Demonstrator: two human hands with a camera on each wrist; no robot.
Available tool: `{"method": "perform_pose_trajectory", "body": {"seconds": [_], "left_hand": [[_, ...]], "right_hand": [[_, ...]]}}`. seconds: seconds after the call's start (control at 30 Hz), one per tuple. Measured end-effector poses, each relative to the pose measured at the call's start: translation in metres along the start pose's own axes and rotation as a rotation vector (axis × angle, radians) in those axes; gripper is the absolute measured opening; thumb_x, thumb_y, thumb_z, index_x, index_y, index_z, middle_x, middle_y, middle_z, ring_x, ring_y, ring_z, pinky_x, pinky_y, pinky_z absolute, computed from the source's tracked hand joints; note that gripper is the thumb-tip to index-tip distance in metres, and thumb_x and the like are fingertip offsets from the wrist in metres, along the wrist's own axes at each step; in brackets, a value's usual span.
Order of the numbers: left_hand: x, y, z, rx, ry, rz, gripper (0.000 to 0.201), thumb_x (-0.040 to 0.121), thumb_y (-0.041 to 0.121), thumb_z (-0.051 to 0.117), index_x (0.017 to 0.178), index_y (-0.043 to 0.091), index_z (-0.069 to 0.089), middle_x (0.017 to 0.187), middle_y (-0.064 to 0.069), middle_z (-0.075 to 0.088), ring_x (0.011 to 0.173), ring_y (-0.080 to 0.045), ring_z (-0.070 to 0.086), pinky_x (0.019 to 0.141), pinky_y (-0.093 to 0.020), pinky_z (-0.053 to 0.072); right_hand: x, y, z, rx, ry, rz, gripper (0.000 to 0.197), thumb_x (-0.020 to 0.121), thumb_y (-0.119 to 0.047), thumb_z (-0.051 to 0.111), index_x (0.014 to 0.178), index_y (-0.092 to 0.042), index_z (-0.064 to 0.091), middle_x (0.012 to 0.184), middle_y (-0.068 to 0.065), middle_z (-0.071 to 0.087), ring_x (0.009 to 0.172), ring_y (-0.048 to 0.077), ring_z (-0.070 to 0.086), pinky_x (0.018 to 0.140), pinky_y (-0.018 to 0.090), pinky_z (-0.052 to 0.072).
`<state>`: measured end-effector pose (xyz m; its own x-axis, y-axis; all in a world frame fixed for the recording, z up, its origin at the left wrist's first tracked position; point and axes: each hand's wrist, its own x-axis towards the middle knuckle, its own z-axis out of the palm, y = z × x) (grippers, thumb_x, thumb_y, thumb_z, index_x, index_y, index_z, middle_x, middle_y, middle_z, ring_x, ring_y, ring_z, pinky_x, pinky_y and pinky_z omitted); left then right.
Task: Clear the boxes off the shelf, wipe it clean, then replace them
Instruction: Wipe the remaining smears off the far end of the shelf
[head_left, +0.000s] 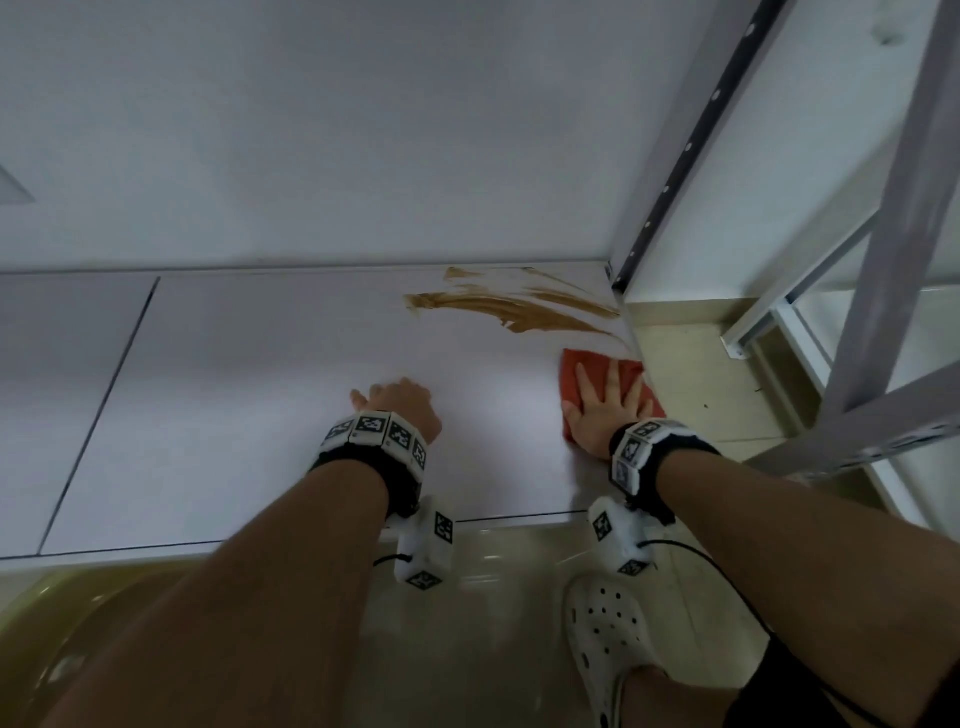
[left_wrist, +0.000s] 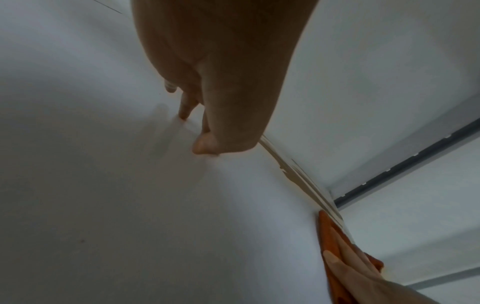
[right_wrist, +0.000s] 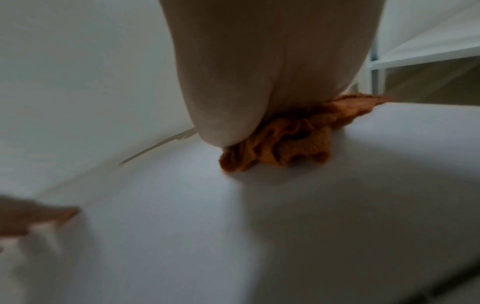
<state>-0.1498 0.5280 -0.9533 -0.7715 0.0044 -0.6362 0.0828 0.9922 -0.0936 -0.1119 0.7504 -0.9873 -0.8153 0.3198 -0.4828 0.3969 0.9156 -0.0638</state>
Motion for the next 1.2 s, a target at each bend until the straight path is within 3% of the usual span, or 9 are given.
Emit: {"method": "perform_pose_trajectory", "body": {"seconds": [0.27, 0.53, 0.7, 0.9, 1.07, 1.2], "left_hand": [[-0.004, 0.0, -0.001, -0.045, -0.007, -0.01, 0.048, 0.093, 0.025, 0.035, 0.14, 0.019, 0.037, 0.141, -0.004, 0.039, 0.132, -0.03, 0.037, 0.112, -0.057, 0.018], [0.0, -0.01, -0.007, -0.05, -0.018, 0.073, 0.054, 0.096, 0.017, 0.027, 0.148, 0.029, 0.026, 0.156, 0.006, 0.019, 0.142, -0.026, 0.024, 0.114, -0.061, 0.009], [-0.001, -0.01, -0.008, -0.037, -0.015, 0.061, 0.055, 0.095, 0.016, 0.028, 0.148, 0.031, 0.027, 0.157, 0.007, 0.018, 0.143, -0.024, 0.023, 0.116, -0.059, 0.005], [0.001, -0.007, -0.012, -0.057, -0.02, 0.047, 0.052, 0.095, 0.019, 0.03, 0.145, 0.03, 0.033, 0.154, 0.006, 0.028, 0.141, -0.024, 0.027, 0.116, -0.058, 0.008], [-0.001, -0.005, -0.012, -0.082, -0.046, 0.03, 0.05, 0.095, 0.019, 0.031, 0.144, 0.025, 0.037, 0.152, 0.003, 0.032, 0.14, -0.026, 0.029, 0.115, -0.059, 0.009], [-0.005, -0.007, -0.012, -0.067, -0.064, 0.027, 0.052, 0.096, 0.02, 0.03, 0.147, 0.025, 0.029, 0.156, 0.001, 0.023, 0.142, -0.027, 0.024, 0.114, -0.061, 0.009]], "right_hand": [[0.015, -0.009, -0.008, -0.046, -0.037, -0.117, 0.059, 0.097, -0.051, 0.022, 0.147, -0.041, -0.008, 0.157, 0.001, -0.02, 0.142, 0.04, -0.018, 0.116, 0.055, -0.005], [0.066, -0.008, -0.033, 0.006, -0.021, 0.008, 0.061, 0.096, -0.054, 0.021, 0.148, -0.038, -0.007, 0.157, 0.004, -0.02, 0.142, 0.041, -0.017, 0.114, 0.054, -0.005], [0.081, 0.002, -0.039, 0.099, 0.041, 0.061, 0.059, 0.099, -0.048, 0.025, 0.15, -0.033, -0.002, 0.158, 0.005, -0.015, 0.144, 0.038, -0.011, 0.116, 0.055, 0.001], [0.062, 0.005, -0.028, 0.142, 0.066, 0.135, 0.061, 0.099, -0.046, 0.024, 0.151, -0.027, -0.002, 0.157, 0.012, -0.015, 0.143, 0.04, -0.009, 0.116, 0.053, 0.002], [0.028, -0.017, -0.014, 0.025, 0.034, 0.022, 0.062, 0.099, -0.046, 0.022, 0.15, -0.028, -0.007, 0.156, 0.012, -0.019, 0.143, 0.039, -0.014, 0.114, 0.056, -0.002], [0.012, -0.054, 0.004, -0.041, 0.031, -0.169, 0.062, 0.098, -0.045, 0.025, 0.15, -0.03, -0.006, 0.157, 0.01, -0.018, 0.143, 0.038, -0.012, 0.115, 0.054, -0.004]]}}
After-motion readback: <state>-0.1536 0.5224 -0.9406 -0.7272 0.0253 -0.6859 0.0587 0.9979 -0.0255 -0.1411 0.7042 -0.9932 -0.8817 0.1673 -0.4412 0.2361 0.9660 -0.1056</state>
